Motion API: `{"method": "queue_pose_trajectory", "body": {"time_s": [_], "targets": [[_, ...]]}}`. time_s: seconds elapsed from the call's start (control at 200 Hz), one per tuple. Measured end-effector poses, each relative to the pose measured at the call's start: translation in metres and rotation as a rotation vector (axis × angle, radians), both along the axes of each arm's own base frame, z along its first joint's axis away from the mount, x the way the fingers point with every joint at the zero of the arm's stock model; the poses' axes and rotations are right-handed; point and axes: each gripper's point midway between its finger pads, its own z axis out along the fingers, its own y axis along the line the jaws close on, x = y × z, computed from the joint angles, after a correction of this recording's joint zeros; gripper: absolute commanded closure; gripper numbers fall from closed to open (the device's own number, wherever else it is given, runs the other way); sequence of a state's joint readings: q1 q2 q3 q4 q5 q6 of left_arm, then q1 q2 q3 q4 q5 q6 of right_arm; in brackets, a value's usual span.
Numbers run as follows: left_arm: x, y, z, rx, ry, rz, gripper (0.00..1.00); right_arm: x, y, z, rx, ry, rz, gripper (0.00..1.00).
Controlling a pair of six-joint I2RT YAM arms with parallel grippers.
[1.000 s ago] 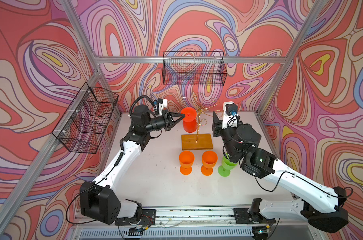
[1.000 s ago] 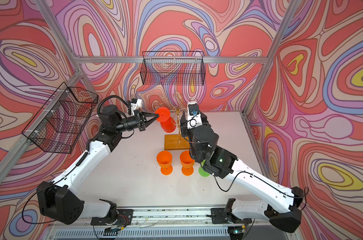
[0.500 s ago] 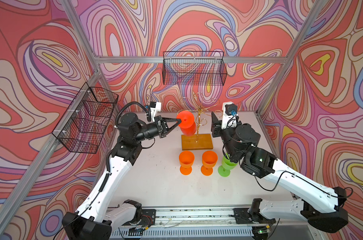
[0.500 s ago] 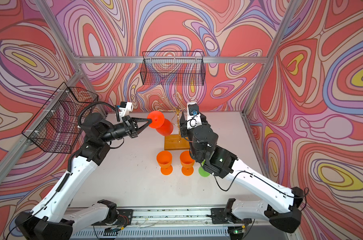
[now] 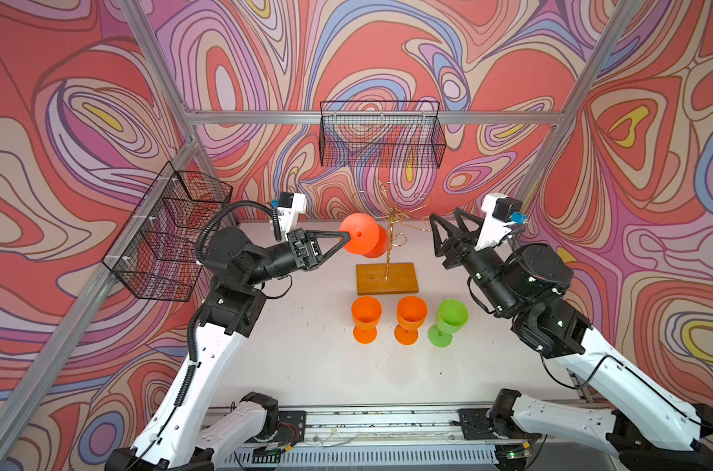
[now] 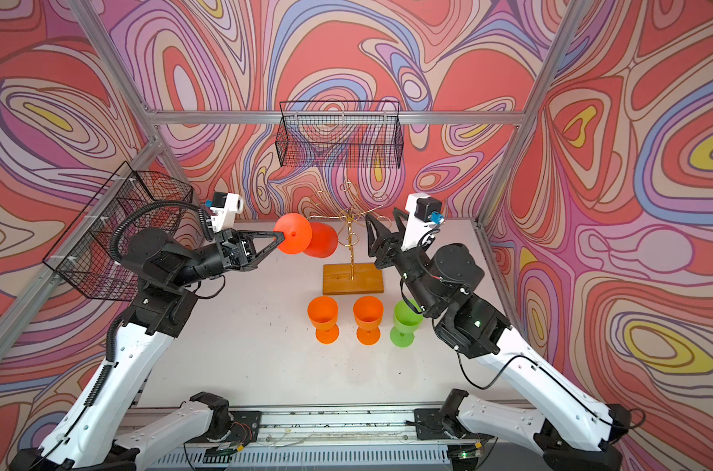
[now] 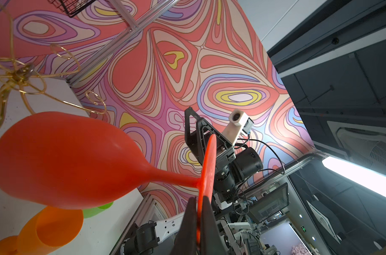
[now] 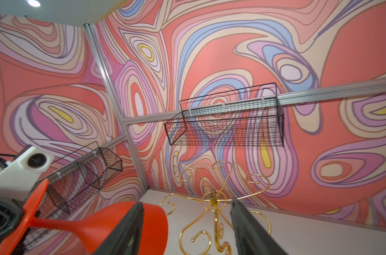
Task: Take the wine glass off the wine glass rack
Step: Pick up the wine glass from the wine glass rack.
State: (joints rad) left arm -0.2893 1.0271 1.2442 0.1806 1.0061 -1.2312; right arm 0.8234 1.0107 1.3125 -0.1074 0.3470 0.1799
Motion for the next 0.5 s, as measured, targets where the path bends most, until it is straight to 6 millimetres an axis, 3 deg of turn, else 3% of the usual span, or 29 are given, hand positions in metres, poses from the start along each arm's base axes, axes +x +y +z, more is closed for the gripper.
{"method": "queue_pose_trajectory", "body": {"time_s": [0.285,0.501], "targets": [[-0.014,0.002,0.039,-0.081,-0.192,-0.05,1.0,0.002,0.026,-0.005,0.048,0.036,0.203,0.23],[0.006,0.01,0.052,-0.15,-0.223,-0.05,1.0,0.036,0.019,-0.015,0.113,0.071,0.275,0.22]]}}
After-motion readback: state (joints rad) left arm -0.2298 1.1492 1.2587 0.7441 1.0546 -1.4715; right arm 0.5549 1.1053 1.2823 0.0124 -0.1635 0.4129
